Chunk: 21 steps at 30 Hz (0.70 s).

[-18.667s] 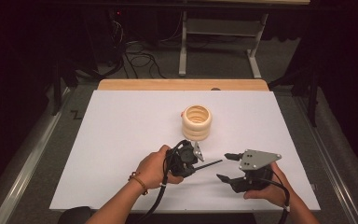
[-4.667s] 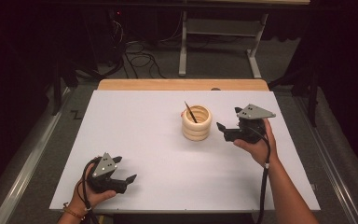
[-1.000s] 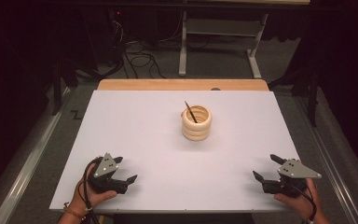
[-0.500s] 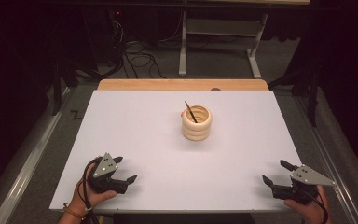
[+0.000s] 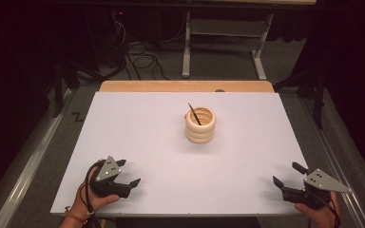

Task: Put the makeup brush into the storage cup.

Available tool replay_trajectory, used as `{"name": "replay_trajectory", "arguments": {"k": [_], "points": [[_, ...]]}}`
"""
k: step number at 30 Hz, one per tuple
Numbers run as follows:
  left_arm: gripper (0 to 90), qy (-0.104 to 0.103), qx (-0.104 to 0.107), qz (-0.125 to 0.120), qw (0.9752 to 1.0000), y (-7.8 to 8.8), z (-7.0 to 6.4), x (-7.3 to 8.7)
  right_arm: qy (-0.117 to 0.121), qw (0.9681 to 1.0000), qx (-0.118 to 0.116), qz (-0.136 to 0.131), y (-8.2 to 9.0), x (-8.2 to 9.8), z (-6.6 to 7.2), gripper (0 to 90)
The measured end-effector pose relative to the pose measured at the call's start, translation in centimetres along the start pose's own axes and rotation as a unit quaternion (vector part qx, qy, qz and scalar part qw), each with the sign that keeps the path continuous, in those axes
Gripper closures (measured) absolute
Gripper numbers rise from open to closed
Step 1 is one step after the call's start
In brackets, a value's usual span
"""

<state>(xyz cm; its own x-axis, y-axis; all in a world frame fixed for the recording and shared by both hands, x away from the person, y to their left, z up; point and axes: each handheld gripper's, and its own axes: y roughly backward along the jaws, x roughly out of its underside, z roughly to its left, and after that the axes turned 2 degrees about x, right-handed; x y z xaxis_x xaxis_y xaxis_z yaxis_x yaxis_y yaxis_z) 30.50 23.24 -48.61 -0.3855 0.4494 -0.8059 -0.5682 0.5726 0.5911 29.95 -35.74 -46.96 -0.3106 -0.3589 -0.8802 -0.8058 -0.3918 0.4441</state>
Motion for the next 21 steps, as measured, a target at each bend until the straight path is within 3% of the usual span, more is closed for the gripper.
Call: {"name": "replay_trajectory", "arguments": {"k": [4, 21], "points": [[17.2, -0.001, 0.0, -0.001, 1.0, 0.08, 0.0, 0.09, -0.008, 0.9999, 0.008, -0.006, 0.36, -0.03, -0.16, 16.5], [17.1, 0.002, 0.0, -0.001, 1.0, 0.03, 0.02, 0.04, 0.003, 0.9998, 0.017, -0.006, 0.36, -0.19, -0.08, 16.4]]}}
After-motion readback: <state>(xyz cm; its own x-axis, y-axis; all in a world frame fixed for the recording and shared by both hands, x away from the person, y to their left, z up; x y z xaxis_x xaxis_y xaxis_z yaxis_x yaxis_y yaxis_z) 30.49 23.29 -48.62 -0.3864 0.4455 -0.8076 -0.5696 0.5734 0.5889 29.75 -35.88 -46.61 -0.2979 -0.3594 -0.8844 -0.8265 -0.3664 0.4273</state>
